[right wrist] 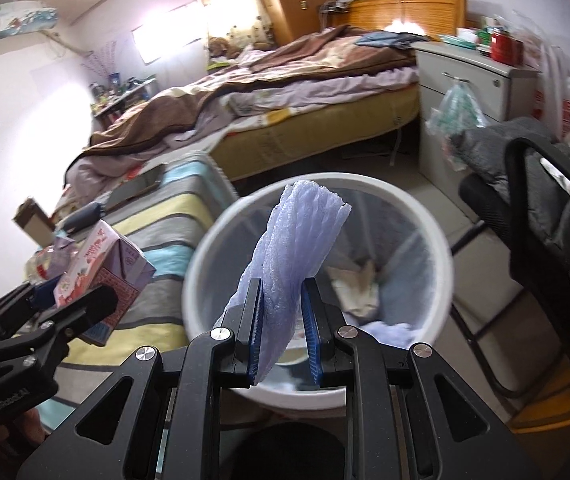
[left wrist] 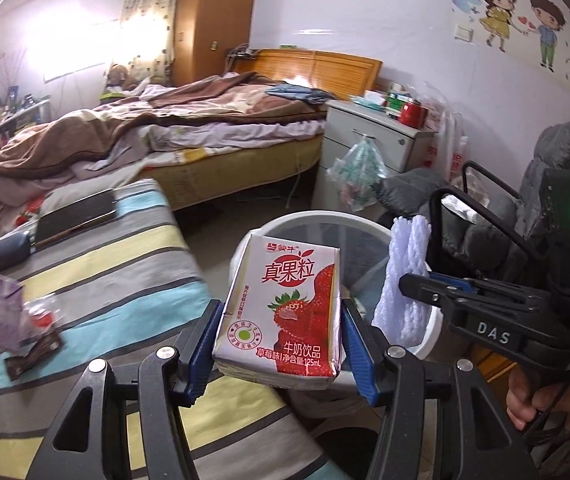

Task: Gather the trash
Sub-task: 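Carry the carton with left tool into the bin while right tool drops the foam sleeve in, then move both open tools back from the bin to the bedspread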

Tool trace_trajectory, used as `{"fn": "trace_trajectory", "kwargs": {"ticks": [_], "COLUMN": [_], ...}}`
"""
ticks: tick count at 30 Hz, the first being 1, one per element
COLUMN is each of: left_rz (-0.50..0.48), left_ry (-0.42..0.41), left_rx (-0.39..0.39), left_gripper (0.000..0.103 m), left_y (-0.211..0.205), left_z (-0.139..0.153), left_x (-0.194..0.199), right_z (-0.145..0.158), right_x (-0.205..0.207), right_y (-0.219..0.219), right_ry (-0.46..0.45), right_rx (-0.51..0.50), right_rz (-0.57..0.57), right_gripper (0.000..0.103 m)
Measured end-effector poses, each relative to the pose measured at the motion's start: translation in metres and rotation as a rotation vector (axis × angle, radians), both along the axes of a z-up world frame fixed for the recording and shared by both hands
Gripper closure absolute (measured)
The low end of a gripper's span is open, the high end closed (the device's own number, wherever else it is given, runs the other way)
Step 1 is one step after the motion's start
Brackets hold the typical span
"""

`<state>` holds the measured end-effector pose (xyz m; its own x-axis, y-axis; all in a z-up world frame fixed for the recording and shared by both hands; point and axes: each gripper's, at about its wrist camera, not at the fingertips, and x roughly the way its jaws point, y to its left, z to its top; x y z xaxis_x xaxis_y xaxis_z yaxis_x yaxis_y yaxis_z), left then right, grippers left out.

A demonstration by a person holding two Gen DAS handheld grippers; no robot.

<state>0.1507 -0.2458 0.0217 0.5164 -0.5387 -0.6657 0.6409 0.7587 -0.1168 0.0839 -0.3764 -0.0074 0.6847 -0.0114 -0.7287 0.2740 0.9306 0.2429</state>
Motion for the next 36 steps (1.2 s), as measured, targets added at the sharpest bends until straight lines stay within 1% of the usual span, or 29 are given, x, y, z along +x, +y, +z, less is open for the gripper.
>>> {"fn": "trace_trajectory", "kwargs": {"ticks": [7,11,15,18,19,20,22,26,36], "left_rz": [-0.038,-0.046,-0.049,-0.035,-0.030,-0.027,-0.021,-0.001,0.047], "left_ry": [0.048,0.058,0.066,0.064,0.065,0.064,0.057,0.054,0.028], "left_rx": [0.002,0.009,0.003,0.012,0.015,0.016,0.014,0.013,-0.004], "left_gripper": [0.046,0.046,0.046,0.046,0.046,0.045,0.044,0.044,0.044], "left_y": [-0.032,-0.041,-0.041,-0.040,-0.039,-0.039,-0.036,-0.027,0.006], "left_z": [-0.016,-0.024,-0.026,-0.027,-0.026,-0.026,-0.024,-0.022,-0.010], "left_x": [0.012,0.014,0.015,0.016,0.016,0.015,0.014,0.013,0.006], "right_z": [-0.017,-0.025,-0.026,-0.024,-0.023,-0.023,-0.022,-0.018,-0.006], "right_x": [0.006,0.007,0.006,0.005,0.005,0.004,0.003,0.002,0.003], "right_y": [-0.018,-0.024,-0.029,-0.030,-0.030,-0.029,-0.029,-0.027,-0.008], "right_ry": [0.071,0.108,0.114,0.103,0.101,0.097,0.084,0.067,0.024], "right_rx": [-0.014,-0.013,-0.013,-0.013,-0.016,-0.017,-0.015,-0.021,-0.029], "right_rz": [-0.036,-0.041,-0.051,-0.050,-0.051,-0.051,-0.052,-0.063,-0.035], "right_gripper": [0.081,0.081,0.078,0.068,0.062,0.053,0.049,0.049,0.049]}}
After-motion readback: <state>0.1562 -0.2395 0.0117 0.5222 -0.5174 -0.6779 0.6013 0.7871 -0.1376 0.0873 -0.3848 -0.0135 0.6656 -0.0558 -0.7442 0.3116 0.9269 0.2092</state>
